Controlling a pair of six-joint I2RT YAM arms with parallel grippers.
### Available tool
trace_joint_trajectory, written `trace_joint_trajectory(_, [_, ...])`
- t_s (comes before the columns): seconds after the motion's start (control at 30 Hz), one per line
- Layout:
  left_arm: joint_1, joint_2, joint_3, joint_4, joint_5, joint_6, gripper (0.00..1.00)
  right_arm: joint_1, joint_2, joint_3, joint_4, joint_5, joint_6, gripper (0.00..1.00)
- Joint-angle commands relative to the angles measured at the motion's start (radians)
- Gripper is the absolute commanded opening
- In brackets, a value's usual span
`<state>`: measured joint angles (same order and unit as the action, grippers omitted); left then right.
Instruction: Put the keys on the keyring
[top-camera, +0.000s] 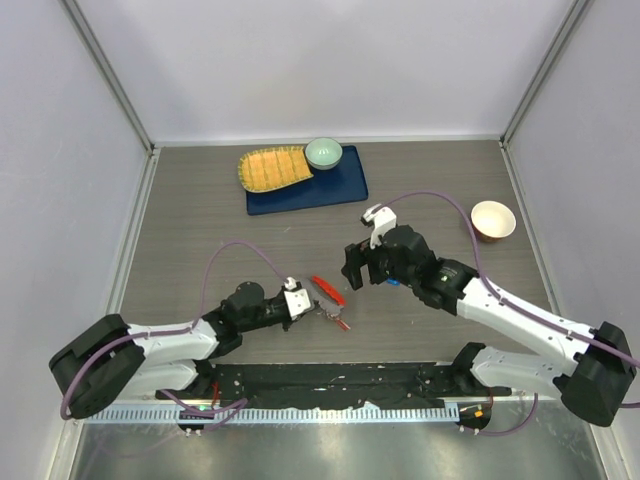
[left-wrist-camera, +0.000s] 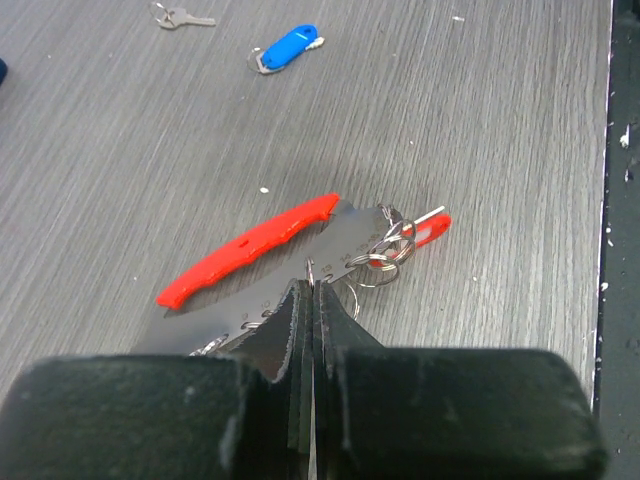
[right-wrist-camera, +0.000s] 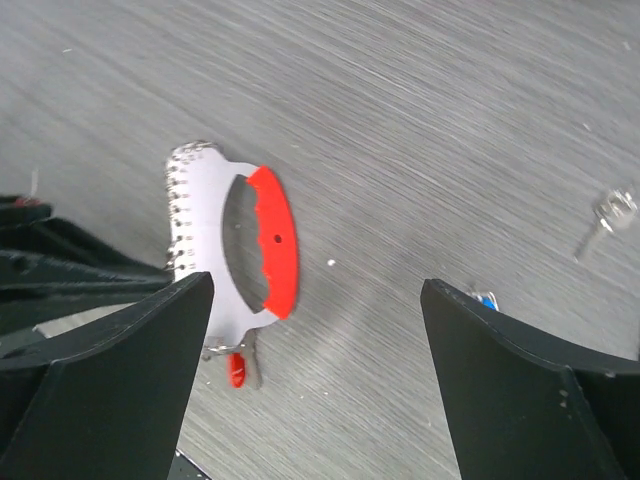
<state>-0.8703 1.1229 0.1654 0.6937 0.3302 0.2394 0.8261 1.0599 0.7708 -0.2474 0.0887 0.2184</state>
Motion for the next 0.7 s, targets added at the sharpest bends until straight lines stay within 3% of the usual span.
trace_joint_trajectory(0.0, [-0.01, 0.029, 0.013, 0.084, -0.026, 0.043, 0.0, -0.063, 0.032, 0.044, -0.099, 0.077, 0.099, 0.91])
trace_joint_trajectory(0.3, [-0.01, 0.055, 0.026, 0.066, -0.083, 0.021, 0.0, -0.194, 0.139, 0.027, -0.13, 0.071, 0.113, 0.74])
trace_joint_trajectory(0.5, [-0.012, 0.052, 0.039, 0.03, -0.138, 0.015, 0.0, -0.231, 0.248, 0.048, -0.132, 0.028, 0.036, 0.59])
trace_joint_trajectory(0.67, [-0.012, 0.069, 0.057, 0.007, -0.168, 0.011, 0.0, -0.272, 0.299, 0.041, -0.121, 0.0, -0.036, 0.53])
